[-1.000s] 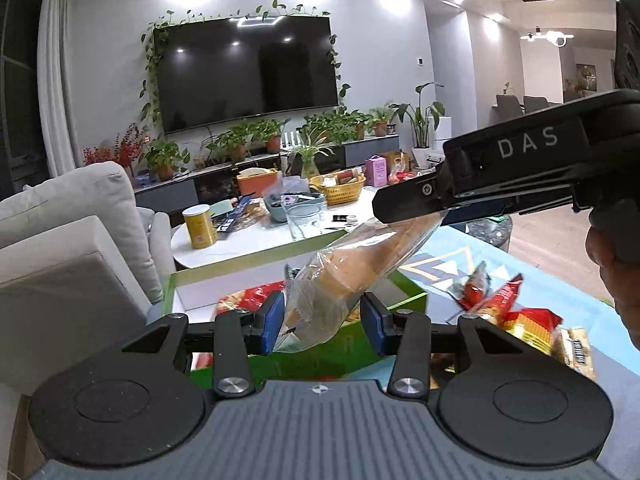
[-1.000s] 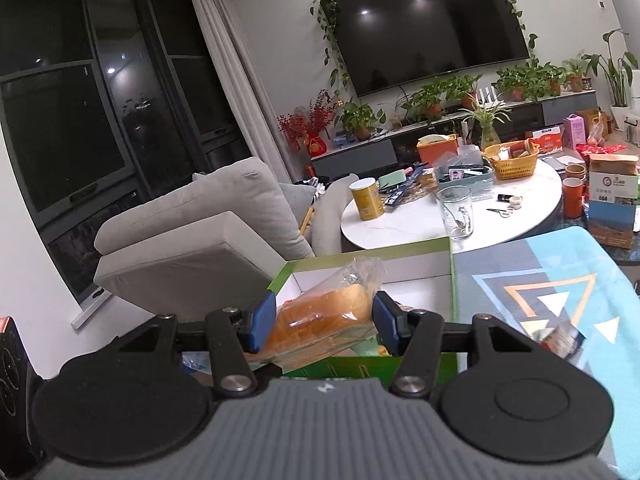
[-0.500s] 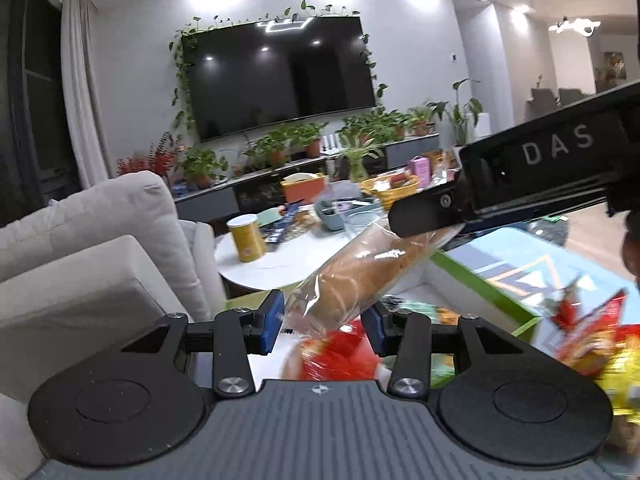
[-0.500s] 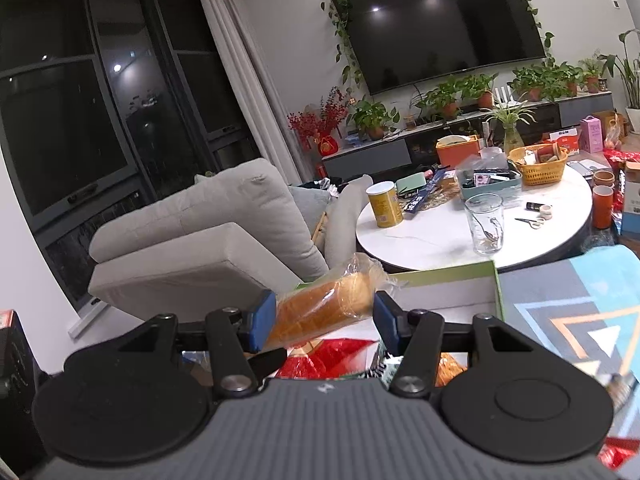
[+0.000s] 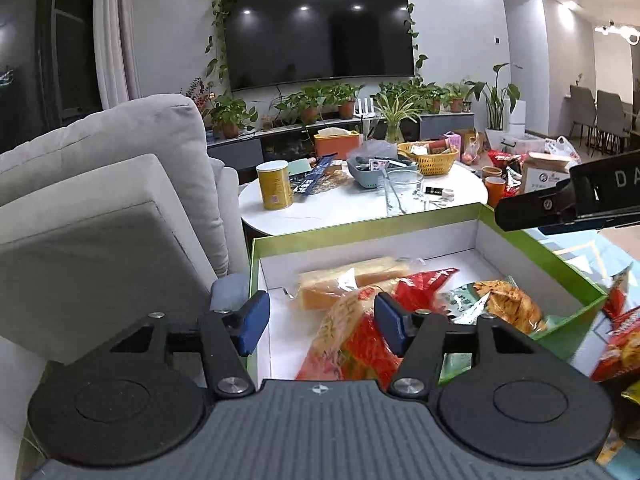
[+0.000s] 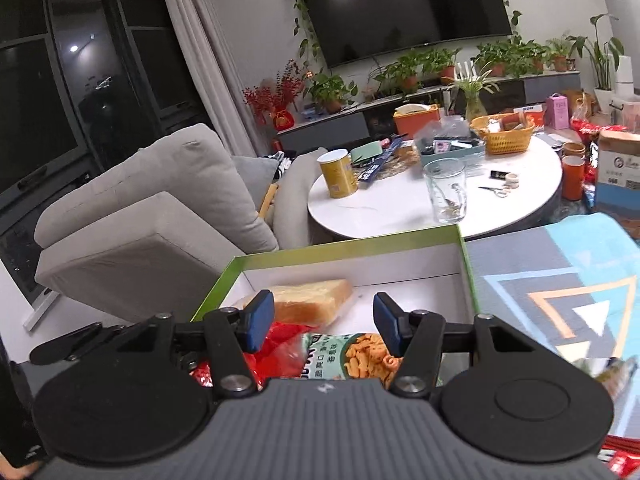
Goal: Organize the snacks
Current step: 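Lower the bread loaf into the green box and open the right gripper, then grasp the red packet with white lettering with the right gripper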
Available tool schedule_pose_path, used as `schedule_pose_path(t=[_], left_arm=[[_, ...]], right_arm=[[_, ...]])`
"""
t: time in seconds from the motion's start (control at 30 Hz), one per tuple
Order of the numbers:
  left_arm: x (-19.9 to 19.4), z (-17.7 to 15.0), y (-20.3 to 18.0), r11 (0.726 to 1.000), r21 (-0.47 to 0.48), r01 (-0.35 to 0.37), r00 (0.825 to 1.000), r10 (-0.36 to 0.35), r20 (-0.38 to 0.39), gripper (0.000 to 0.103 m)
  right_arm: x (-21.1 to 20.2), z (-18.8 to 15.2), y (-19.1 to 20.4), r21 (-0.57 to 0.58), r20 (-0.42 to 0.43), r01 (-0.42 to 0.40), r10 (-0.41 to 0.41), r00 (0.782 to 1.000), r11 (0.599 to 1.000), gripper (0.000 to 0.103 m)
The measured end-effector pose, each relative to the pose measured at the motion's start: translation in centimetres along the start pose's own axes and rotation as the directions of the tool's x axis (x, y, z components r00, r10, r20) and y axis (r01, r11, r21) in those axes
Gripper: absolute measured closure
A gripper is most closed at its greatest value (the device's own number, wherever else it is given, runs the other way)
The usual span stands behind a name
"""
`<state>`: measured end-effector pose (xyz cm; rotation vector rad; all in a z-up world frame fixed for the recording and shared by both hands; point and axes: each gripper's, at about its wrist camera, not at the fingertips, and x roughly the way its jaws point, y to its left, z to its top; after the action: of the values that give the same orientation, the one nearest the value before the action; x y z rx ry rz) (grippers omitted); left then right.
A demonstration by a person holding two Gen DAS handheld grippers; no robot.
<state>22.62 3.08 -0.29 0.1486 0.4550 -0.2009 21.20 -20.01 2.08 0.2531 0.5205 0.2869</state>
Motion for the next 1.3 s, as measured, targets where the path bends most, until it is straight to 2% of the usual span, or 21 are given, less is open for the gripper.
schedule_pose_path(t=[0.43, 0.67, 0.97, 1.3], left_arm=[[-5.9, -1.2, -3.0, 0.999, -0.020, 0.051, 0.999, -0.051, 0.010, 0.048], [-8.2, -1.8, -5.0, 0.994, -0.048, 0.101, 0.995, -0.100, 0.018, 0.042], [-8.9, -3.0, -9.3, 0.980, -0.004, 0.200, 0.979, -0.200, -0.027, 0.042], [-8.0, -3.2, -14.2, 0.961, 0.064, 0.268, 0.962, -0.264, -0.069, 0.042]], right_arm=[[-5.8, -1.0, -2.5, -0.008, 0.005, 0.043, -0.043, 0.999, 0.999, 0.047], [-8.1, -2.3, -5.3, 0.028, -0.011, 0.070, -0.070, 0.997, 0.997, 0.047], [-9.4, -4.2, -8.8, 0.090, -0.036, 0.113, -0.110, 0.993, 0.990, 0.046], [-9.6, -5.0, -11.5, 0.150, -0.048, 0.098, -0.091, 0.995, 0.984, 0.046]])
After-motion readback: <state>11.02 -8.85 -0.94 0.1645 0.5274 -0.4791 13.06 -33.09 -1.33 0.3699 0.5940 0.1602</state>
